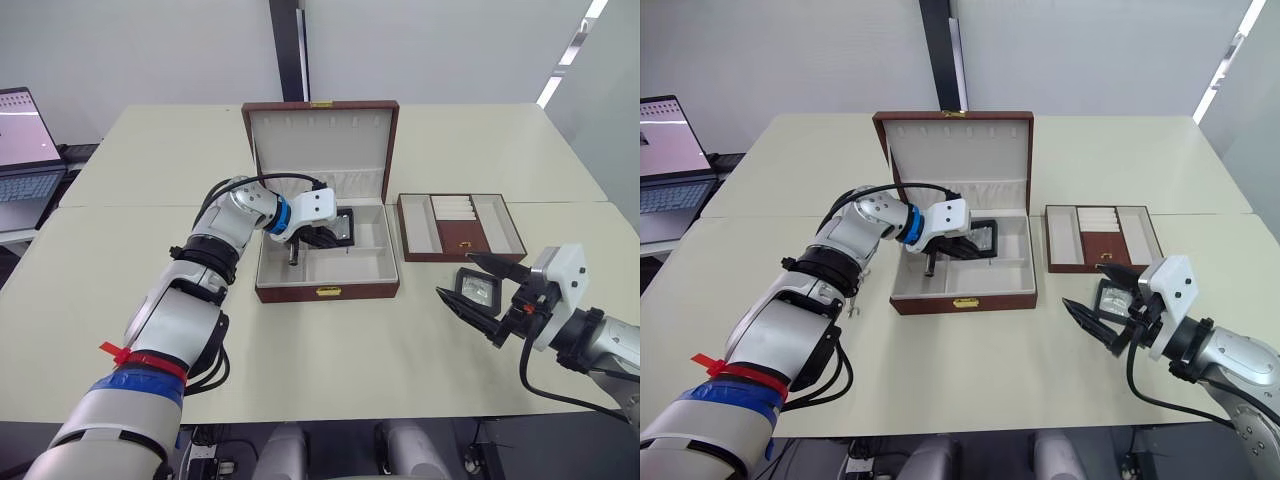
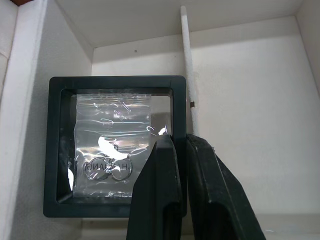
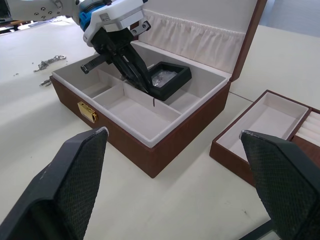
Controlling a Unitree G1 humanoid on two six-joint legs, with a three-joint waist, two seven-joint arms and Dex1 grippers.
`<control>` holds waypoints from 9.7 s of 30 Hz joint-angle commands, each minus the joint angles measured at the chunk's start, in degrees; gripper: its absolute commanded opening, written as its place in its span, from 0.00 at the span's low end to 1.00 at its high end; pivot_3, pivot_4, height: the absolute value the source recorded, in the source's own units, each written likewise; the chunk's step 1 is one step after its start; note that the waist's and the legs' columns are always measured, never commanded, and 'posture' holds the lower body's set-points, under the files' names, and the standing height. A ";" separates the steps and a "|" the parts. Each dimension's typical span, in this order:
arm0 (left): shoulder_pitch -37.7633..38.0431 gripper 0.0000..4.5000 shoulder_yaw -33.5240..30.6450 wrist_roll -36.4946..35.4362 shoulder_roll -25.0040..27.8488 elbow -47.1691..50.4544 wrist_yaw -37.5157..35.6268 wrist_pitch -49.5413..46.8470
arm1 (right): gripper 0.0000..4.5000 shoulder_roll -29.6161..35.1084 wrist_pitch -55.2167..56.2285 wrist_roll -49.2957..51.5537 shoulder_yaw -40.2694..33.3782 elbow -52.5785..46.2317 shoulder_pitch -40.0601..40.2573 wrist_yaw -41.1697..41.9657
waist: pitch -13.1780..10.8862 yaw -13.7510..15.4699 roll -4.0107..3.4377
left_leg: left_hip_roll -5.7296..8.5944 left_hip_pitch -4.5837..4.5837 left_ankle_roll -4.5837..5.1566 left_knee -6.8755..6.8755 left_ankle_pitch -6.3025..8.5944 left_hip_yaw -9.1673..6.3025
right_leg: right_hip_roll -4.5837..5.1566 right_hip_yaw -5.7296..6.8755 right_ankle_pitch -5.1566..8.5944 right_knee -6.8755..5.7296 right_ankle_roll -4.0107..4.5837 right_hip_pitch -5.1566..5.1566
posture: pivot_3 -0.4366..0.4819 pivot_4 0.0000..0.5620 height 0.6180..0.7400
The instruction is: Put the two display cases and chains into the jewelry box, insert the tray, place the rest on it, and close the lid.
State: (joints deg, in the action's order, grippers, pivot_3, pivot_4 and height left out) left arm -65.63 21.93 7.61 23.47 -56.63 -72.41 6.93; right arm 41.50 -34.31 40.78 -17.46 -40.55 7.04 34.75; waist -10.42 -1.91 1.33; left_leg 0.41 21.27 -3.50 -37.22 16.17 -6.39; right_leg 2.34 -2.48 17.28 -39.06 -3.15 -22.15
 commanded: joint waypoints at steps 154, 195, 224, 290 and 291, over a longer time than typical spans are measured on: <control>59.44 0.41 -41.37 -23.93 0.75 46.11 55.33 -29.83 | 1.00 3.41 8.14 -4.39 10.80 18.07 -19.16 21.89 | 0.98 0.08 -0.79 | 0.04 -0.48 -0.01 0.17 0.00 0.15 | 0.25 -0.06 -0.06 0.11 0.08 0.33 | 0.48 0.27 1.00; 51.19 0.02 -39.65 -45.12 4.32 74.61 46.40 -43.82 | 1.00 4.32 3.58 1.45 5.07 12.24 -18.48 20.03 | 0.73 0.21 -0.32 | 0.01 -0.38 -0.02 0.18 0.00 0.02 | 0.17 0.02 -0.05 0.19 0.08 0.35 | 0.48 0.27 1.00; 44.40 0.02 -26.88 -45.45 13.37 68.70 30.88 -52.72 | 1.00 3.32 4.62 0.32 3.43 6.19 -10.94 13.13 | 0.61 0.17 -0.18 | -0.03 -0.38 -0.02 0.22 0.00 0.02 | 0.10 -0.01 -0.04 0.21 0.09 0.33 | 0.48 0.27 1.00; 62.52 0.99 -59.52 -28.36 6.11 45.64 60.97 -17.34 | 1.00 -2.84 34.38 -16.80 -12.86 61.46 -10.92 4.13 | 0.35 0.14 -0.04 | 0.01 -0.42 -0.03 0.26 0.01 0.12 | 0.24 -0.05 -0.04 0.18 0.10 0.30 | 0.48 0.27 1.00; 62.61 0.99 -59.36 -28.36 6.14 45.63 60.92 -17.25 | 1.00 -2.92 34.30 -16.74 -12.80 61.31 -10.88 4.12 | 0.35 0.14 -0.05 | 0.01 -0.42 -0.03 0.26 0.01 0.12 | 0.24 -0.05 -0.04 0.18 0.10 0.30 | 0.48 0.27 1.00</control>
State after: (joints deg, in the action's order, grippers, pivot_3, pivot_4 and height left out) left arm -3.08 -36.88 -21.11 29.37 -11.90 -11.86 -11.78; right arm 38.14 -1.20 23.70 -29.05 21.81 -3.49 39.02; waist -10.07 -1.77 1.28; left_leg 0.42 20.86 -3.53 -36.97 16.18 -6.27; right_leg 2.58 -2.54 17.24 -38.88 -3.05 -21.85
